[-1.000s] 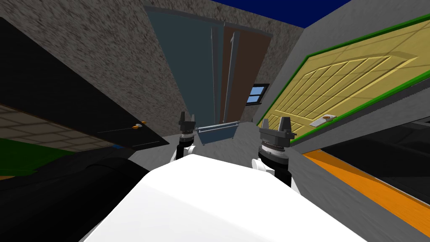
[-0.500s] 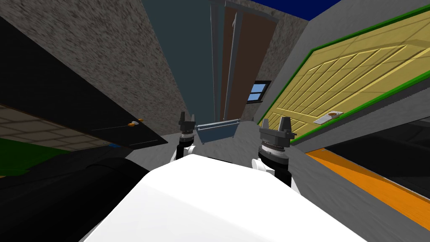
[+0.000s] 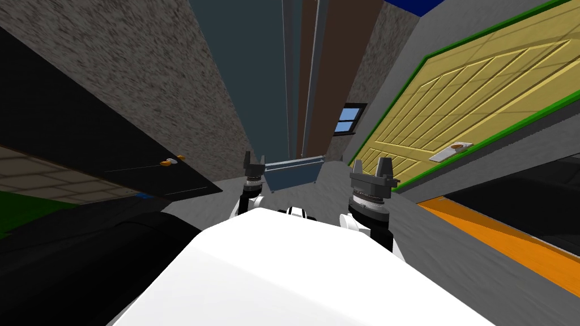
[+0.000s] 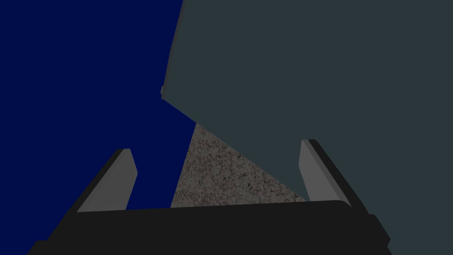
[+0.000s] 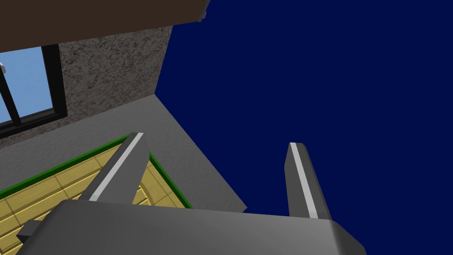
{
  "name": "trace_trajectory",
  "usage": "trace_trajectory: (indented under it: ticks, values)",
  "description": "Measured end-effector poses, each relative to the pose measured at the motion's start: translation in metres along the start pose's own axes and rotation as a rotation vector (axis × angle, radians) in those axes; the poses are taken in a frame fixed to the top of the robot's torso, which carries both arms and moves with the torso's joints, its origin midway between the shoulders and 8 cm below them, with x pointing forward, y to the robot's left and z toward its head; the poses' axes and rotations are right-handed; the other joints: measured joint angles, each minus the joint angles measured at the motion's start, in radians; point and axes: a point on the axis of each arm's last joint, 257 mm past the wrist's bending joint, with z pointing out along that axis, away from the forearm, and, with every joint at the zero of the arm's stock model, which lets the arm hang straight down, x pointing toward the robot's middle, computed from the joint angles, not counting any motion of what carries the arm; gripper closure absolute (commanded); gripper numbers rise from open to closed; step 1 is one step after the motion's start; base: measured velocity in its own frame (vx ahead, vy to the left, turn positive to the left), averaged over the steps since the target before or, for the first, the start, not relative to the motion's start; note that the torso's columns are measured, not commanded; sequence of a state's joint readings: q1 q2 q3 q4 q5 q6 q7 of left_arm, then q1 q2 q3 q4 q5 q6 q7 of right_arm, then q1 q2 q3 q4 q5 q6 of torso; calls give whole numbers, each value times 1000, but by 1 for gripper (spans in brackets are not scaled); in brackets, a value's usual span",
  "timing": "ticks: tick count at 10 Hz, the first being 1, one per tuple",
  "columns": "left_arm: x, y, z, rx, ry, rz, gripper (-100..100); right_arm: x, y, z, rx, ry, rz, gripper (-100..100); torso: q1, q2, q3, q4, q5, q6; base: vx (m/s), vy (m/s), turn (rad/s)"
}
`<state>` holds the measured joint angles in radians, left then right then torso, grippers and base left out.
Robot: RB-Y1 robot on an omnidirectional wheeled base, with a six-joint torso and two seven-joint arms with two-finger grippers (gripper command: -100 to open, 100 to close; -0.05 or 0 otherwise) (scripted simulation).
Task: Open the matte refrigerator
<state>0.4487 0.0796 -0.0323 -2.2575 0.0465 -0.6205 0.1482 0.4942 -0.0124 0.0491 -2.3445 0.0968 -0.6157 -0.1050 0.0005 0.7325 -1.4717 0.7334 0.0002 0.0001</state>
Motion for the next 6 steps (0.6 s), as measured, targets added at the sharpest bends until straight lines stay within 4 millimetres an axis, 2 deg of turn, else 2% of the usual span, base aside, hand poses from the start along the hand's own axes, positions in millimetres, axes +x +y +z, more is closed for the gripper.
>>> trace_trajectory:
  ticks: [6]
  values:
    - [-3, 41, -9, -55, 24, -36, -100, 0, 0, 0, 0, 0, 0, 0, 0, 6, -4, 5, 0, 0, 59, 6, -49]
